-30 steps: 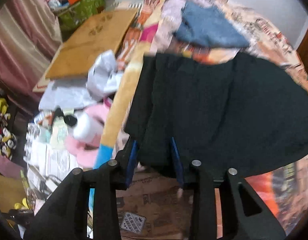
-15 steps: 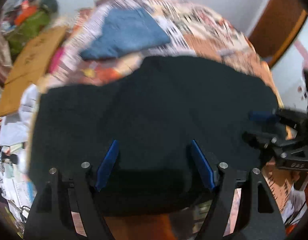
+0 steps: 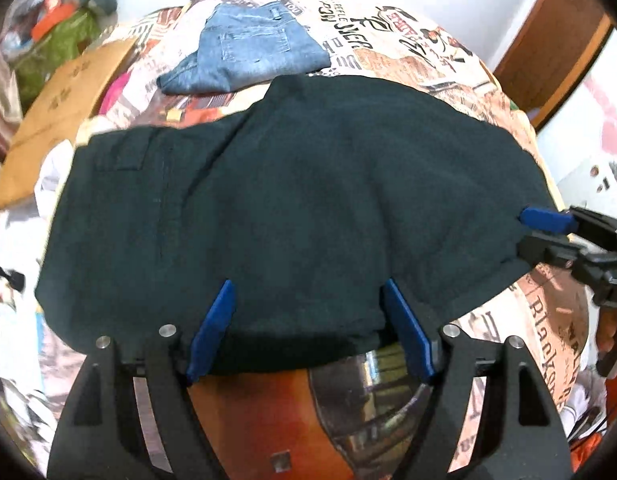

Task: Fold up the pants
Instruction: 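Open both grippers and press the folded trousers flat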

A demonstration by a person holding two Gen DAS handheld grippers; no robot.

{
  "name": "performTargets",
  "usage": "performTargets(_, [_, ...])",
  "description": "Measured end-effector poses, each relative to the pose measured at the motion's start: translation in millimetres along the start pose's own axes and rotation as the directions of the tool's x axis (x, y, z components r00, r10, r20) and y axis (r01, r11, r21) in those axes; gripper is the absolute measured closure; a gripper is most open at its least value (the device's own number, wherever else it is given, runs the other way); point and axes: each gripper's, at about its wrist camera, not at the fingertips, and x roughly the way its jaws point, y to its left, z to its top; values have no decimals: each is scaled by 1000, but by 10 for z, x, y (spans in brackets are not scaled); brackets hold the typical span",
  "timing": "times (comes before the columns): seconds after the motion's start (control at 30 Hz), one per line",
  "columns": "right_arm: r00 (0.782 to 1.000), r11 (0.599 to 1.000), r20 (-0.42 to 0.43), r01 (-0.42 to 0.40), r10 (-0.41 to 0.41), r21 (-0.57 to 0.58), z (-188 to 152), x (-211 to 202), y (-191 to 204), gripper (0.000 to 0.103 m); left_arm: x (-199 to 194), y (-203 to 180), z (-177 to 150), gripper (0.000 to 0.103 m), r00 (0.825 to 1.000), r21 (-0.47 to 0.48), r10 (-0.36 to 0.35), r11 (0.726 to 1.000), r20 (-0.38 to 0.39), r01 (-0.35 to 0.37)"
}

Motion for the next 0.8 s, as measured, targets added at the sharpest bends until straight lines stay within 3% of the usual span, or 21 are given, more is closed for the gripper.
performTargets(0.13, [997, 997, 57, 54, -58, 62, -93, -270, -241, 51, -114, -46, 165, 26, 1000, 2, 10, 1000, 23, -10])
performTargets(0.27, [983, 972, 118, 116, -141, 203, -267, -600, -710, 51, -154, -159, 394, 26, 998, 4, 23, 1000, 59, -24])
performTargets(0.37, [967, 929, 142, 154, -212, 338, -452, -834, -1119, 51, -73, -315, 555, 26, 997, 23, 41, 999, 60, -43])
performTargets(0.57, [941, 796, 118, 197, -318, 573, -939, -1082, -1829, 51, 210, -669, 727, 26, 997, 89, 60, 994, 38, -63])
performTargets(0.73, [943, 737, 97, 183, -320, 650, -1144, -1047, -2106, 51, 482, -874, 727, 25, 998, 131, 67, 989, -12, -65])
performTargets(0.8, [950, 724, 95, 161, -298, 671, -1185, -982, -2189, 51, 507, -914, 702, 19, 996, 130, 90, 987, 22, -92])
